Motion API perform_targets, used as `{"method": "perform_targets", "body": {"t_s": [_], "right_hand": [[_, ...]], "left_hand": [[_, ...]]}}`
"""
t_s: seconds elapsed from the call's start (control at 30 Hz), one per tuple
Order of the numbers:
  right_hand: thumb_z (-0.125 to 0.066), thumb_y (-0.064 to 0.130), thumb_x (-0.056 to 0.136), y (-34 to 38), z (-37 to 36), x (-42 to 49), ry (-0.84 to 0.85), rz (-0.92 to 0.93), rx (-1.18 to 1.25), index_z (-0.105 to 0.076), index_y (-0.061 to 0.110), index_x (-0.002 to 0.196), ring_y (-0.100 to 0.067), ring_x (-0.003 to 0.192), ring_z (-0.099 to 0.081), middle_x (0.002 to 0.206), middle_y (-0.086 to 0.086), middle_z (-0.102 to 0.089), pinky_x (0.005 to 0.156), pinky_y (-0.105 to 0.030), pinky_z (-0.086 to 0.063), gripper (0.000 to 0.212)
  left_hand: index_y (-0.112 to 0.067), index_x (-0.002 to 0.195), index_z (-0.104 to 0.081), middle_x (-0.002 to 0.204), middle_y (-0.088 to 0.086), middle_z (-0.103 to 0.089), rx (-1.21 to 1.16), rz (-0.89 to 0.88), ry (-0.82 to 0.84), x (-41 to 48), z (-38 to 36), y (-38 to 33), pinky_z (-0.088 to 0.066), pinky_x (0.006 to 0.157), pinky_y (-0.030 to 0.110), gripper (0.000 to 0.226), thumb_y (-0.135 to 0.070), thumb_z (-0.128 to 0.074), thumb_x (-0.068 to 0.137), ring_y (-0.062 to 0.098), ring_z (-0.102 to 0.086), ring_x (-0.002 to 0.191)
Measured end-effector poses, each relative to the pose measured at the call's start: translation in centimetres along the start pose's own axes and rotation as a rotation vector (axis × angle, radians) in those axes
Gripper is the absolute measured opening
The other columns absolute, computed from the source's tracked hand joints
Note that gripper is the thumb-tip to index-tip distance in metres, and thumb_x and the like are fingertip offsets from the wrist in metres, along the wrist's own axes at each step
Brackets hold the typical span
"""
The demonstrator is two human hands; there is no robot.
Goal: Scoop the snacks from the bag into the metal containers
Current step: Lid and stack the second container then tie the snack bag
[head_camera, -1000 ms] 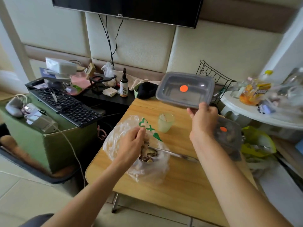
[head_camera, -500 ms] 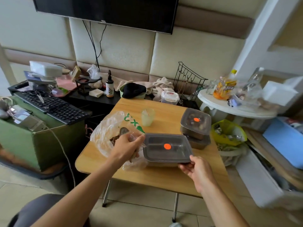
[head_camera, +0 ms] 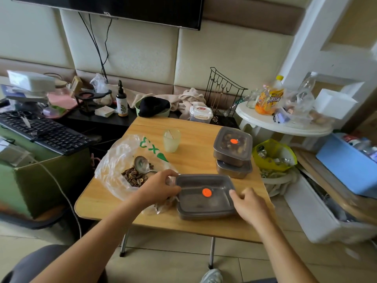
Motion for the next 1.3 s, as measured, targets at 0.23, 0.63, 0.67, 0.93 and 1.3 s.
{"method": "perform_targets", "body": {"t_s": [0.23, 0.63, 0.67, 0.93, 1.3], "right_hand": [[-0.057, 0.046, 0.102, 2.5, -3.0, 3.3, -0.326, 0.340, 0.057, -0.060, 0.009, 0.117, -0.026, 0.109, -0.059, 0.119, -0.007, -0.061, 0.080, -0.032, -0.047, 0.040], [-0.070, 0.040, 0.095, 2.5, -4.4, 3.5, -0.633, 0.494, -0.006, -0.062, 0.004, 0.104, -0.025, 0.086, -0.061, 0.102, -0.011, -0.058, 0.062, -0.031, -0.056, 0.038], [-0.070, 0.039, 0.094, 2.6, -4.4, 3.5, -0.651, 0.510, 0.012, -0.062, 0.004, 0.104, -0.025, 0.087, -0.060, 0.102, -0.011, -0.058, 0.064, -0.033, -0.057, 0.038], [-0.072, 0.038, 0.094, 2.8, -4.0, 3.5, -0.629, 0.551, 0.112, -0.059, 0.005, 0.111, -0.021, 0.088, -0.060, 0.108, -0.011, -0.059, 0.063, -0.022, -0.051, 0.040], [-0.061, 0.027, 0.103, 3.3, -2.4, 2.9, -0.550, 0.540, 0.379, -0.050, 0.016, 0.111, -0.017, 0.076, -0.063, 0.098, 0.000, -0.067, 0.054, -0.017, -0.041, 0.018]], "left_hand": [[-0.030, 0.141, -0.057, 0.081, 0.000, -0.064, 0.002, -0.032, 0.007, 0.5, -0.2, -0.2, -0.051, 0.065, 0.028, 0.050, -0.022, -0.068, 0.093, 0.008, -0.059, 0.065], [-0.027, 0.137, -0.061, 0.107, -0.006, -0.066, -0.132, 0.024, 0.091, 0.8, 0.1, -0.4, -0.057, 0.080, 0.022, 0.045, -0.019, -0.068, 0.094, 0.008, -0.069, 0.094], [-0.027, 0.138, -0.061, 0.108, -0.005, -0.067, -0.133, 0.024, 0.087, 0.9, 0.1, -0.3, -0.057, 0.082, 0.022, 0.046, -0.020, -0.069, 0.093, 0.008, -0.068, 0.095], [-0.035, 0.143, -0.054, 0.115, 0.002, -0.057, -0.146, 0.049, 0.106, 0.7, 0.3, -0.1, -0.056, 0.096, 0.038, 0.052, -0.025, -0.069, 0.095, 0.020, -0.064, 0.104], [-0.031, 0.119, -0.071, 0.111, 0.004, -0.076, -0.298, 0.003, 0.187, 0.1, 1.2, -0.1, -0.059, 0.093, 0.034, 0.020, -0.030, -0.062, 0.101, 0.017, -0.073, 0.102]]}}
Point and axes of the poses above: each hand's wrist, its own x-axis towards the middle knuckle, its own z-axis out of the back of the hand, y = z × x, the point moved 1 cm from there along x, towards the middle knuckle
